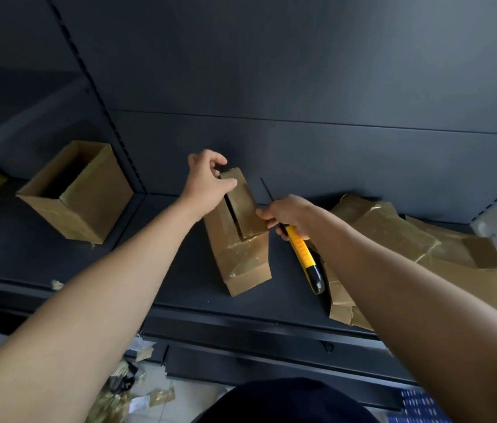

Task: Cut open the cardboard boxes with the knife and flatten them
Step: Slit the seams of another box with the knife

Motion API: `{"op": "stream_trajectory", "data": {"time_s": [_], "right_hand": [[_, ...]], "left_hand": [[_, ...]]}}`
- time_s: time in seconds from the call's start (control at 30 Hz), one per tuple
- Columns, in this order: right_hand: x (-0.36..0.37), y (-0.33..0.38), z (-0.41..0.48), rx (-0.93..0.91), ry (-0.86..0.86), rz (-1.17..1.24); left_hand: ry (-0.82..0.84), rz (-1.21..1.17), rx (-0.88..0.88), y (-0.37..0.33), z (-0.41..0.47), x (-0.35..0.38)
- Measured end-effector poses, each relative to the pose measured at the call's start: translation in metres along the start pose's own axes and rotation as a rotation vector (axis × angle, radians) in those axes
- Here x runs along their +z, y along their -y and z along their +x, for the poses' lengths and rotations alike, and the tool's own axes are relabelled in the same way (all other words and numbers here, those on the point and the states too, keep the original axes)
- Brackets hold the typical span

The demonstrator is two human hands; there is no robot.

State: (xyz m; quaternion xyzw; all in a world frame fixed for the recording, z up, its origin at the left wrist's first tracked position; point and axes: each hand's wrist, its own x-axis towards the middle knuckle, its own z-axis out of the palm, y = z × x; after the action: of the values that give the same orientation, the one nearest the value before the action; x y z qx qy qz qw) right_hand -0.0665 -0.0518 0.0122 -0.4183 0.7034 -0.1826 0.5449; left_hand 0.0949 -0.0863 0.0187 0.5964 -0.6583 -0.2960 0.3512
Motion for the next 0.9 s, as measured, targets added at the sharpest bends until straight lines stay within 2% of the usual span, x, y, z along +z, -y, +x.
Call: {"op": "stream_trajectory", "data": {"time_s": [0.03,0.1,0.2,0.3,0.43,0.57,0.63,0.77,0.9], "right_hand": [[0.004,-0.001,-0.001,0.012,0.032,0.002],[0.010,-0.003,0.000,0.030,0.104,-0.005],[0.017,-0.009,0.005,0.039,0.162,0.034],[0.013,-0.015,0.006,0.043,0.098,0.071],[-0.004,-0.020,0.015,0.018,-0.029,0.124],[-0.010,-0.015,0.019,-0.090,-0.091,0.129],[-0.014,-0.012,0.015,-0.154,-0.087,0.106],[-0.022,-0.008,0.005,-0.241,0.000,-0.067],[-0.024,-0.003,0.000,-0.248,-0.018,-0.195]], "left_hand": [[-0.012,0.063,-0.092,-0.003,0.003,-0.001],[-0.014,0.339,-0.226,-0.007,0.005,0.004],[0.051,0.752,-0.275,-0.014,-0.004,0.016],[0.084,0.886,-0.306,-0.013,-0.010,0.019],[0.205,0.943,-0.303,-0.015,-0.011,0.008],[0.288,0.948,-0.164,-0.017,-0.013,0.003],[0.296,0.870,-0.172,-0.013,-0.012,0.001],[0.362,0.753,-0.295,-0.008,-0.015,-0.007],[0.472,0.690,-0.229,-0.004,-0.020,-0.018]]}}
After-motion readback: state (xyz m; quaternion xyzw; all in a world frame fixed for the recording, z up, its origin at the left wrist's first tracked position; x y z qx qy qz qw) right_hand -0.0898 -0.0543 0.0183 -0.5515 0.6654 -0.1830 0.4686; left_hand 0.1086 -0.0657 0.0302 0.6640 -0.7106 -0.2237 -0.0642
